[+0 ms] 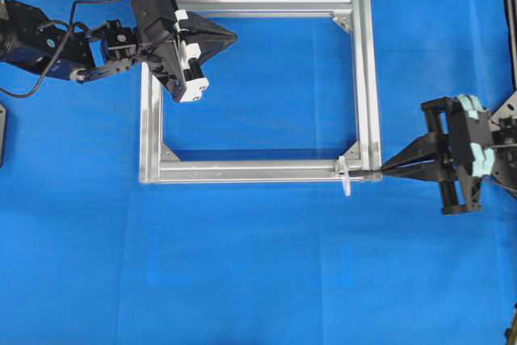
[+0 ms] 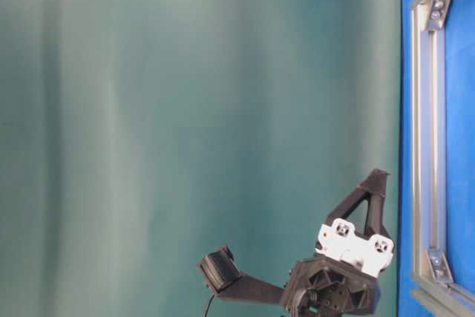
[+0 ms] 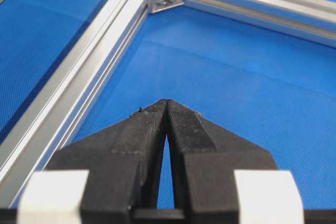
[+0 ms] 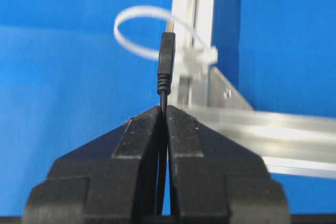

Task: Insert the wire through the string loop located on the right side.
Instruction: 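Push the plug leftward through the white zip-tie loop, then move the open left gripper toward the plug emerging from the loop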

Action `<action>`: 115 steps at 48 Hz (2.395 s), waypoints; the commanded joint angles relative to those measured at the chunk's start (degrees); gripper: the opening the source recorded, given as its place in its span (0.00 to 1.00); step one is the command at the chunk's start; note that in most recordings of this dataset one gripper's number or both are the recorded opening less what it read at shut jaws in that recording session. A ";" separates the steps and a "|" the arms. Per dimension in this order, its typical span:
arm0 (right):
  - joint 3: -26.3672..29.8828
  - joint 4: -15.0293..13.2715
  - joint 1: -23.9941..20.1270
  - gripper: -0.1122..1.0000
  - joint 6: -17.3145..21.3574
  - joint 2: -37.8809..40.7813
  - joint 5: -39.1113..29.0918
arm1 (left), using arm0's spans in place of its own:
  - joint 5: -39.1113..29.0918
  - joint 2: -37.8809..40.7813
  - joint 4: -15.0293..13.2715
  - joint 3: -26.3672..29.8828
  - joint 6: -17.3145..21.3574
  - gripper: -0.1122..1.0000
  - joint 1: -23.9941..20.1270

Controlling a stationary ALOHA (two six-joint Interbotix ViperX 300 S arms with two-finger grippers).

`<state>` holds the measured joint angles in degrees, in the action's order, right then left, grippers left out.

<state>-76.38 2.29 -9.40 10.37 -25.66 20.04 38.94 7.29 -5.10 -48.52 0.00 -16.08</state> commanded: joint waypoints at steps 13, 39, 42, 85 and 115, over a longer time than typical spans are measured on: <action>5.80 -0.09 0.09 0.07 -0.26 8.88 5.89 | 0.35 -1.67 0.18 0.88 -0.35 0.10 0.00; 6.77 0.00 0.09 0.07 -0.35 10.11 6.15 | 0.62 -1.67 0.18 0.62 -1.14 0.10 1.58; 6.77 -0.09 0.09 0.07 -0.35 10.11 6.15 | 0.62 -1.67 0.18 0.62 -1.14 0.10 2.90; 6.86 -0.09 0.09 0.07 -0.35 10.11 6.15 | 0.70 -1.49 0.18 0.62 -6.06 0.10 23.73; 6.86 -0.09 0.09 0.07 -0.35 10.11 6.15 | -6.42 5.10 0.18 16.08 -6.06 0.10 22.94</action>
<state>-70.49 2.29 -9.40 10.11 -15.29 25.58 34.10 12.39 -5.10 -36.12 -6.06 7.29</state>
